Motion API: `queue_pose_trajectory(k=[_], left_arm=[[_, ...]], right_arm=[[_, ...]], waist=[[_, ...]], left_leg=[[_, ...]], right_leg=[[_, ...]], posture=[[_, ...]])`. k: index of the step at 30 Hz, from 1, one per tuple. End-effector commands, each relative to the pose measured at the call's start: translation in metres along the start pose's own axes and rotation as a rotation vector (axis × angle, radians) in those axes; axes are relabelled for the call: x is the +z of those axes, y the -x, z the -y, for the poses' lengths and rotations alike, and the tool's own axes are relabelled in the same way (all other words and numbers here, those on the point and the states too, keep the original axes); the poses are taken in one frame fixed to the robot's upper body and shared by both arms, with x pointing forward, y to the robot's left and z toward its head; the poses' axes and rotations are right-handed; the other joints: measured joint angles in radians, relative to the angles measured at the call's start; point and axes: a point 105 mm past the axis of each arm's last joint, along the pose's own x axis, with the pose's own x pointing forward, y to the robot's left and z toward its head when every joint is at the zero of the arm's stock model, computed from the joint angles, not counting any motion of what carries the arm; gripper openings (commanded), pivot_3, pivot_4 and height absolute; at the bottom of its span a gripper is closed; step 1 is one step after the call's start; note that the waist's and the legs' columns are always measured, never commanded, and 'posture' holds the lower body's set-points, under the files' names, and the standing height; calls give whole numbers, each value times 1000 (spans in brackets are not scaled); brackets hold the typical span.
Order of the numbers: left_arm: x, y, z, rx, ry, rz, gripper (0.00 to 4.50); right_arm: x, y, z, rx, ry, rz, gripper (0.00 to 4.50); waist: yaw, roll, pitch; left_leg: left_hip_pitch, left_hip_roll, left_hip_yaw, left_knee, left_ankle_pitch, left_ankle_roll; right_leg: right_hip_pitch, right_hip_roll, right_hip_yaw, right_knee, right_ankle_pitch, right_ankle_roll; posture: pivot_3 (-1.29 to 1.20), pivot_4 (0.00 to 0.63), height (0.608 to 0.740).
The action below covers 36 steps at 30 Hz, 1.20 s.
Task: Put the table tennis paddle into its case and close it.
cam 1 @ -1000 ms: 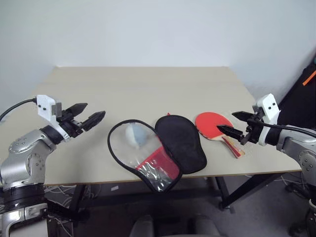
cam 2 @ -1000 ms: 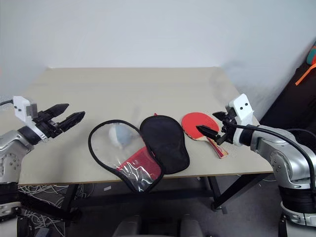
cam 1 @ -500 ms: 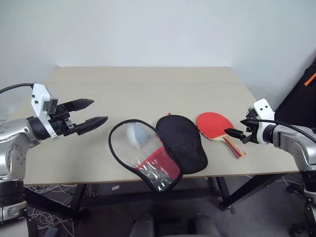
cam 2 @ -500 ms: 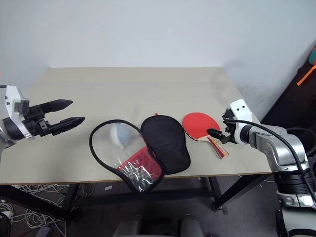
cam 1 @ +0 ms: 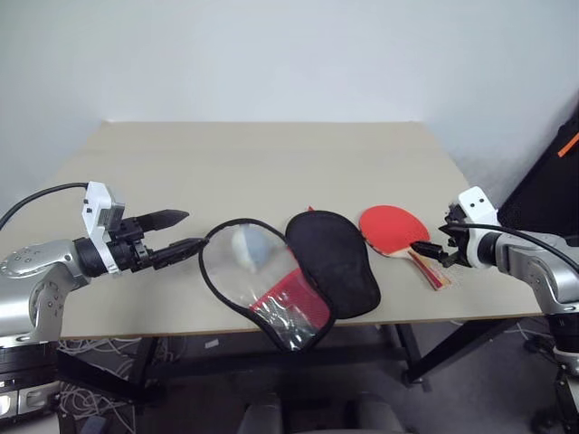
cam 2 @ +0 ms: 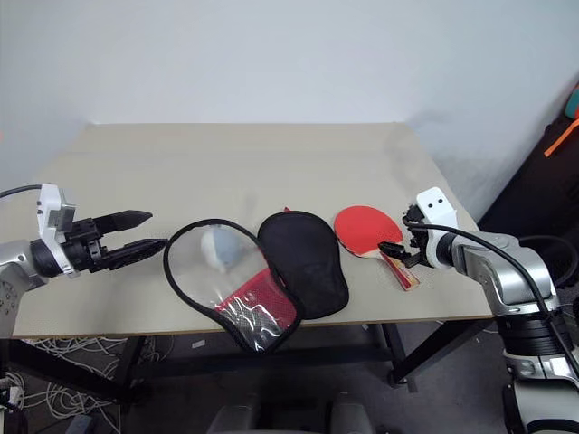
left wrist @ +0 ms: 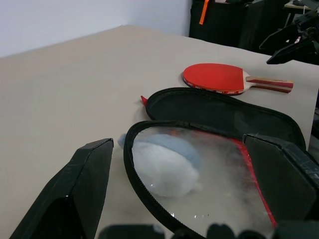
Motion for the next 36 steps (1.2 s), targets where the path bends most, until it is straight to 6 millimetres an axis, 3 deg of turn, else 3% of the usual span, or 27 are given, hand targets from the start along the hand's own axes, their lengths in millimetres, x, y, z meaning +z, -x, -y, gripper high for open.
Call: queue_pose_trajectory(k=[1, 10, 16, 19, 27, 32, 36], left_arm=[[7, 1, 3, -6, -46, 11, 4440], [4, -6, 12, -14, -93, 9, 4440], [6, -6, 14, -14, -95, 7, 4440], [7, -5, 15, -11, -98, 5, 4500], [9, -3, 15, -2, -103, 0, 4500], [10, -3, 15, 3, -105, 2, 4500], [10, -3, 15, 9, -105, 3, 4500]], right_arm=[[5, -3, 7, -52, 31, 10, 4500], [-28, -26, 9, -66, 2, -76, 4500], [-37, -35, 8, -65, -17, -88, 4500], [-41, -38, 9, -77, -29, -89, 3910], [-44, -43, 4, -76, -57, -90, 1177], [-40, -44, 4, -84, -80, -63, 1175], [-14, -42, 19, -168, -133, 47, 1175]], waist=[[0, 0, 0], [0, 0, 0], [-1, 0, 0], [-1, 0, 0], [-1, 0, 0], [-1, 0, 0], [-3, 0, 0]], left_leg=[[0, 0, 0, 0, 0, 0], [0, 0, 0, 0, 0, 0], [0, 0, 0, 0, 0, 0], [0, 0, 0, 0, 0, 0], [0, 0, 0, 0, 0, 0], [1, 0, 0, 0, 0, 0], [1, 0, 0, 0, 0, 0]], right_leg=[[0, 0, 0, 0, 0, 0], [0, 0, 0, 0, 1, -1], [0, 0, 0, 1, 1, -1], [0, 0, 0, 1, 1, -1], [0, 0, 0, 1, 1, -1], [0, 1, 0, 1, 1, -1], [0, 1, 0, 1, 1, -1]], posture=[[0, 0, 740], [0, 0, 740], [0, 0, 740], [0, 0, 740], [0, 0, 740], [0, 0, 740], [0, 0, 740]])
